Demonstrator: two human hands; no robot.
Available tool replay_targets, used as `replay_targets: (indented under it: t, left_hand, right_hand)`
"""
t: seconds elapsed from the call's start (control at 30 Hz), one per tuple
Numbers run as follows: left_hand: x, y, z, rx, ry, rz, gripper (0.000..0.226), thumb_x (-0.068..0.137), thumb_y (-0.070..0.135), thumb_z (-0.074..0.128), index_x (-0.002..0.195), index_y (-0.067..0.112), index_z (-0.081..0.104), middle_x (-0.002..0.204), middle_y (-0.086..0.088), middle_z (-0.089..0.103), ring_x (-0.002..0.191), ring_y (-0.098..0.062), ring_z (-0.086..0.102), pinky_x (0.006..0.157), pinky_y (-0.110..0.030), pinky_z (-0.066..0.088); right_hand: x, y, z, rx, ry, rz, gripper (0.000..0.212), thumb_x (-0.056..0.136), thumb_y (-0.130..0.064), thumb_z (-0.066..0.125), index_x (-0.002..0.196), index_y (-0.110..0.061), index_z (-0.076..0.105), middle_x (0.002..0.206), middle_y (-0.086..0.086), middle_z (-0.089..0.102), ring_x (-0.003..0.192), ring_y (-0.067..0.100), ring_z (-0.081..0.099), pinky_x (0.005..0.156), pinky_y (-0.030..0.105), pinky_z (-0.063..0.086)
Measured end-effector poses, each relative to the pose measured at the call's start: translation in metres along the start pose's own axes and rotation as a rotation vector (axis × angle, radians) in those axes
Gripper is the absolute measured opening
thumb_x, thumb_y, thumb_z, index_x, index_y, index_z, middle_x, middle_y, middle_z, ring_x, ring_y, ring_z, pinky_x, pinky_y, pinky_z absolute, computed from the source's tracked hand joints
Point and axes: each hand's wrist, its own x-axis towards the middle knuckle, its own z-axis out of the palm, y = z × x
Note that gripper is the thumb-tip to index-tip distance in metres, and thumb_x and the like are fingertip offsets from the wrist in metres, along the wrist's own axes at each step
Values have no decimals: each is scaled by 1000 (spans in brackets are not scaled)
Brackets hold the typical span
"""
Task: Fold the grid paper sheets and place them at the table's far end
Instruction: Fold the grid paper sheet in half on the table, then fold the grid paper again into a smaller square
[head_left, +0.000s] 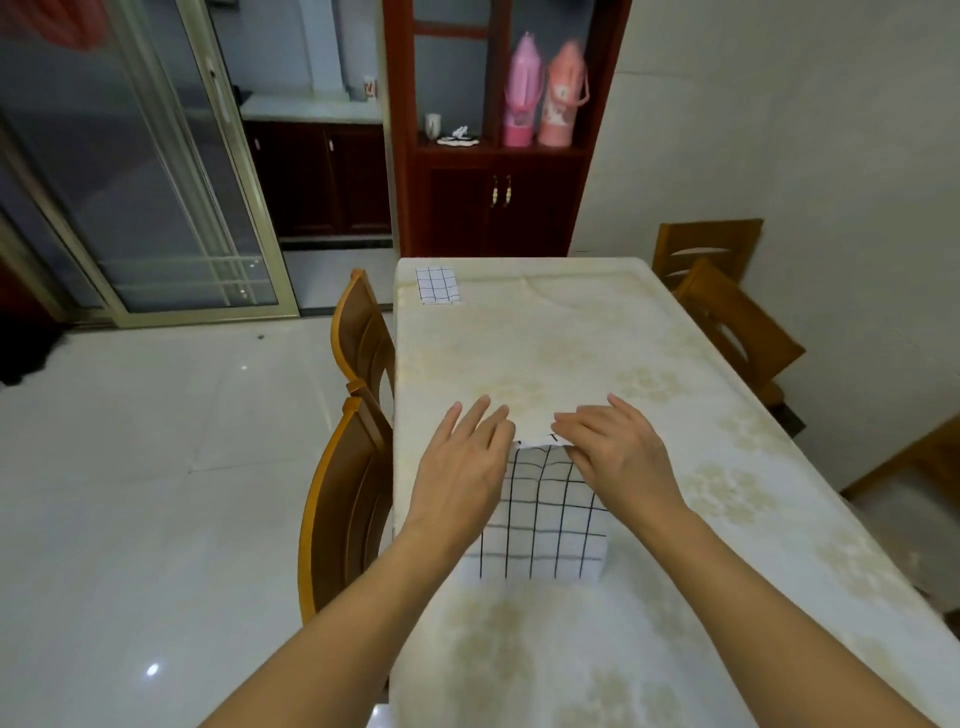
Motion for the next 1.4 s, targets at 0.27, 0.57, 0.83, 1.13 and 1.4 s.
replay_targets:
  t: [0.27, 0.57, 0.83, 1.13, 1.4]
  left_hand:
    - [-89, 69, -14, 47, -20, 1, 43, 80, 2, 70, 122, 6, 63, 132, -12, 63, 132, -32, 51, 110, -49, 41]
    - [-242, 139, 11, -5, -226, -6, 47, 78, 5, 68, 125, 5, 63, 127, -12, 66, 126, -30, 56, 108, -47, 44]
    - [-341, 175, 21, -127, -483, 7, 57, 59, 20, 91, 112, 12, 71, 114, -7, 72, 111, -25, 67, 99, -39, 48]
    - [-351, 165, 21, -248, -481, -2, 49, 53, 16, 88, 98, 16, 71, 98, 1, 73, 90, -17, 69, 88, -30, 55]
    - [-275, 118, 47, -223, -452, 3, 21, 70, 18, 70, 90, 21, 65, 82, 4, 68, 77, -16, 62, 91, -35, 53]
  right_hand:
    - [-103, -34, -45, 45, 45, 8, 30, 72, -5, 72, 100, -16, 76, 104, -2, 75, 94, 23, 69, 94, 43, 54]
    - [-277, -106, -55, 158, -138, 121, 45, 58, -4, 85, 100, -16, 78, 102, -2, 75, 93, 23, 71, 75, 34, 60]
    - [-375, -163, -71, 243, -301, 198, 46, 53, -5, 86, 97, -18, 79, 100, -4, 76, 89, 20, 72, 75, 32, 61]
    - [-404, -179, -73, 214, -332, 257, 22, 82, -16, 58, 95, -20, 76, 101, -7, 73, 91, 16, 68, 94, 36, 51]
    - [-327, -128, -33, 142, -388, 299, 27, 70, -6, 84, 92, -17, 74, 99, 0, 70, 85, 20, 63, 77, 33, 53]
